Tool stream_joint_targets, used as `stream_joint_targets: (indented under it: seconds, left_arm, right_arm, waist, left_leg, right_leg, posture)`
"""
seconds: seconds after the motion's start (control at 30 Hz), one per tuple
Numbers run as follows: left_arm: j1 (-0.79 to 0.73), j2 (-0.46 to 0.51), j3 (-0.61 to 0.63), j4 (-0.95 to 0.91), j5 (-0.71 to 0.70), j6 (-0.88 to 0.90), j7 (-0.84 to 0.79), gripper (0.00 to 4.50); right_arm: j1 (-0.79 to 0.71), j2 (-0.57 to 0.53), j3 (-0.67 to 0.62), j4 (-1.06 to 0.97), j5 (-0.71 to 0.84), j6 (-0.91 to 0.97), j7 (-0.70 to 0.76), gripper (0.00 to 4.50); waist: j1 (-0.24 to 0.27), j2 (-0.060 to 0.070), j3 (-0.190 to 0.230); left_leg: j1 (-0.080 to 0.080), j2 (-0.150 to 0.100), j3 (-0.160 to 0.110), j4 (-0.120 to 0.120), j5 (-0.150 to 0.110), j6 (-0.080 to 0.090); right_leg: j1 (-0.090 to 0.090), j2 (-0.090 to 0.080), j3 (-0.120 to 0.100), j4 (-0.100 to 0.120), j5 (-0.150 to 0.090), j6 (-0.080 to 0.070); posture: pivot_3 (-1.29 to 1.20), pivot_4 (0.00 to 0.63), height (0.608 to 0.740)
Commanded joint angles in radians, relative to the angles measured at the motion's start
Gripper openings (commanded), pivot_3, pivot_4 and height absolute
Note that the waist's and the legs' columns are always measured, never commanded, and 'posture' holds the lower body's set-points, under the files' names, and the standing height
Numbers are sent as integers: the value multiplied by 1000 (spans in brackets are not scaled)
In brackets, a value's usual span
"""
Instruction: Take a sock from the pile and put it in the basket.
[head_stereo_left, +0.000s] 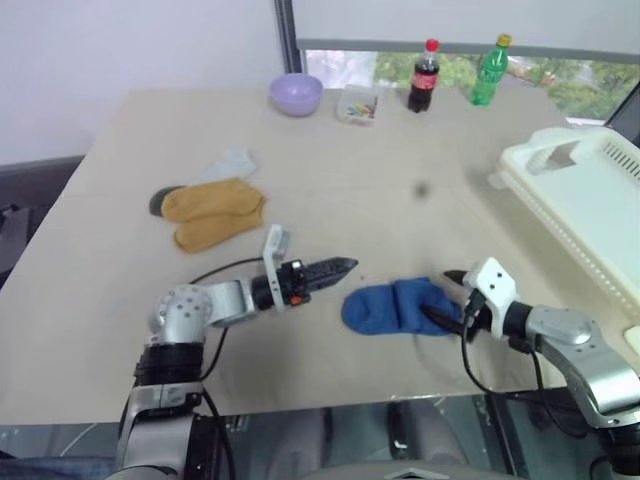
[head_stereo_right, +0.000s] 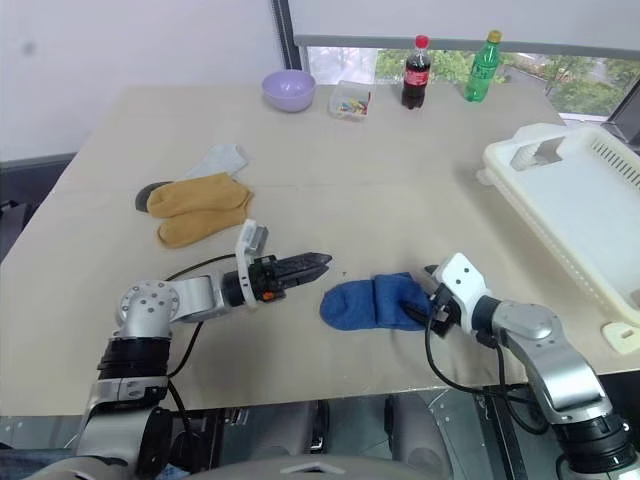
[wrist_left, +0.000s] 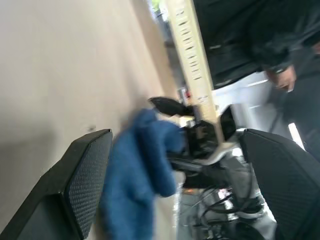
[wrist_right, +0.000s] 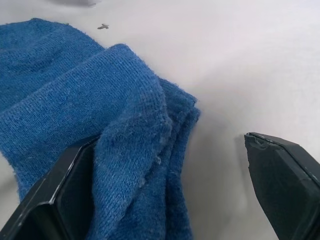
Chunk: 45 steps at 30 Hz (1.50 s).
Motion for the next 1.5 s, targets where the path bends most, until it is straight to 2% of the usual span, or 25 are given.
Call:
stream_joint_targets:
  seconds: [0.03, 0.2, 0.3, 0.6, 0.8, 1.5]
  left_arm:
    - [4, 2, -132, -101, 90, 1, -22, 4500]
    - [0, 42, -250, -131, 191, 5, -64, 4500]
    - [-3, 52, -250, -134, 152, 73, -114, 4500]
    - [-29, 0, -152, -129, -2, 299, -163, 4500]
    - [-25, -12, -129, -141, -13, 346, -151, 4500]
    - [31, 18, -237, -120, 112, 234, -247, 4500]
  right_arm:
    - [11, -4, 35, 39, -38, 12, -2, 4479]
    - [12, -7, 37, 36, -50, 5, -7, 4479]
    - [19, 2, 39, 30, -52, 4, -20, 4479]
    - [39, 20, 43, 19, -57, 2, -45, 4479]
    - [39, 25, 45, 19, -60, 0, -49, 4479]
    - [37, 15, 40, 24, -67, -5, -43, 4479]
  waist:
    - [0, -1, -2]
    - [-1, 0, -4]
    - [-3, 1, -5]
    - [-17, 0, -4]
    - [-19, 0, -4]
    - [-18, 0, -4]
  left_leg:
    - [0, 0, 0, 0, 0, 0]
    - [2, 1, 0, 0, 0, 0]
    - [2, 1, 0, 0, 0, 0]
    - [2, 1, 0, 0, 0, 0]
    - [2, 2, 0, 0, 0, 0]
    - [2, 2, 0, 0, 0, 0]
  right_leg:
    - [0, 0, 0, 0, 0, 0]
    - [0, 1, 0, 1, 0, 0]
    - [0, 1, 0, 1, 0, 0]
    - [0, 1, 0, 1, 0, 0]
    - [0, 2, 0, 2, 0, 0]
    - [0, 2, 1, 2, 0, 0]
  posture:
    - [0, 150, 740]
    - [0, 150, 740]
    - [0, 150, 740]
    - [0, 150, 740]
    - [0, 150, 740]
    - [0, 150, 740]
